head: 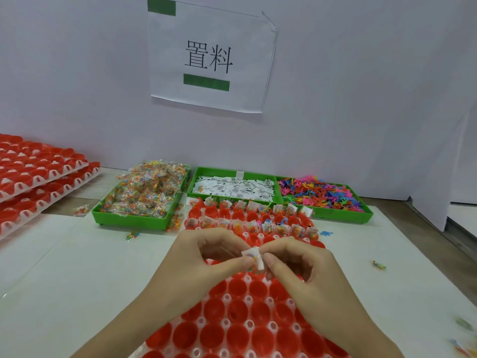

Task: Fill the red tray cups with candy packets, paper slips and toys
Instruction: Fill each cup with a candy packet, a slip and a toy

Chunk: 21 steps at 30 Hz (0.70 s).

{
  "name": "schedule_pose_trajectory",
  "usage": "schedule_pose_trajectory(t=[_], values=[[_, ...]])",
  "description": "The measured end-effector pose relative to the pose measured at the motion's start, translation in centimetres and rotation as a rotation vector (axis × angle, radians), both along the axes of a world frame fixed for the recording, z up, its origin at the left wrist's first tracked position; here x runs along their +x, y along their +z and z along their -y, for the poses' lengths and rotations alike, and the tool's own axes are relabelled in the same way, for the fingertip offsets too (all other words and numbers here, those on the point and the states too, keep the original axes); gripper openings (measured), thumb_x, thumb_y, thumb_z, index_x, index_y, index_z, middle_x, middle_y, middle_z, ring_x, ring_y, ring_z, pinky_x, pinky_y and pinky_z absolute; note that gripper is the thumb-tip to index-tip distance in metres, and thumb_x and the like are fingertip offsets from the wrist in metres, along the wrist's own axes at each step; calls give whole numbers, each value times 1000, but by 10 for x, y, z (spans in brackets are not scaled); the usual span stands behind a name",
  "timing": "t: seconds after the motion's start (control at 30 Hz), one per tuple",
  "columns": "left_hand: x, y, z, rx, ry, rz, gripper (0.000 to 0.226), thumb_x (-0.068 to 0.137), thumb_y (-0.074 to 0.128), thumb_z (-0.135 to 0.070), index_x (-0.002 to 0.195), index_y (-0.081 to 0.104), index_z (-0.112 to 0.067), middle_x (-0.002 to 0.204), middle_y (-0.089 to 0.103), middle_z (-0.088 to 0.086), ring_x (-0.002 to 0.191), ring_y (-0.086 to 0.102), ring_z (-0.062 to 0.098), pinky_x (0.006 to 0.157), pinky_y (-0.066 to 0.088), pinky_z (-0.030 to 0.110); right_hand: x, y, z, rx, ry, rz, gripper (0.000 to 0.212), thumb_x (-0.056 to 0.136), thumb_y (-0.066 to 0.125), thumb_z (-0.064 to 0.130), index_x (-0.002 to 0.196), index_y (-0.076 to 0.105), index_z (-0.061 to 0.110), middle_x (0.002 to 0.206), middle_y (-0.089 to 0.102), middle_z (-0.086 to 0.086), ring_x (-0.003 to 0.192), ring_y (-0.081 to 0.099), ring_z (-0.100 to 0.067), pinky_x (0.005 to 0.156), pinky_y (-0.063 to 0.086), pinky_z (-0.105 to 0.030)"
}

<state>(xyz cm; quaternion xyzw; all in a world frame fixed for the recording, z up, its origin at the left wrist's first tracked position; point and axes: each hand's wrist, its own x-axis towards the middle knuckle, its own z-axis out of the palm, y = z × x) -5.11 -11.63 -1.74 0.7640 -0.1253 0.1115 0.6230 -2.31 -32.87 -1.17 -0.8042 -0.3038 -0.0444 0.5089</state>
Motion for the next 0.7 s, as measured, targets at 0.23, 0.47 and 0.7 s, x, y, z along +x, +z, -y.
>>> schedule_pose_trajectory(t=[0.23, 0.47, 0.7], values=[[-1, 4, -2, -33, 22, 28, 13, 78, 84, -27, 88, 79, -21, 83, 78, 6, 78, 75, 18, 75, 55, 18, 10, -1, 11, -5, -105, -1, 26, 100, 61, 10, 98, 74, 32, 83, 74, 6, 80, 71, -17, 78, 58, -32], [2, 6, -9, -35, 23, 53, 9, 81, 83, -21, 89, 80, -24, 89, 79, 4, 84, 76, 20, 81, 60, 29, 55, 19, 31, -63, -288, 29, 25, 100, 58, 5, 95, 74, 24, 78, 75, 4, 69, 70, -12, 71, 58, -24], [7, 1, -17, -19, 69, 43, 9, 79, 83, -26, 87, 79, -26, 86, 78, 4, 82, 76, 19, 81, 61, 29, 167, 19, 40, -489, -494, 113, 18, 100, 60, 9, 105, 75, 16, 97, 76, -4, 79, 65, -10, 82, 50, -25]])
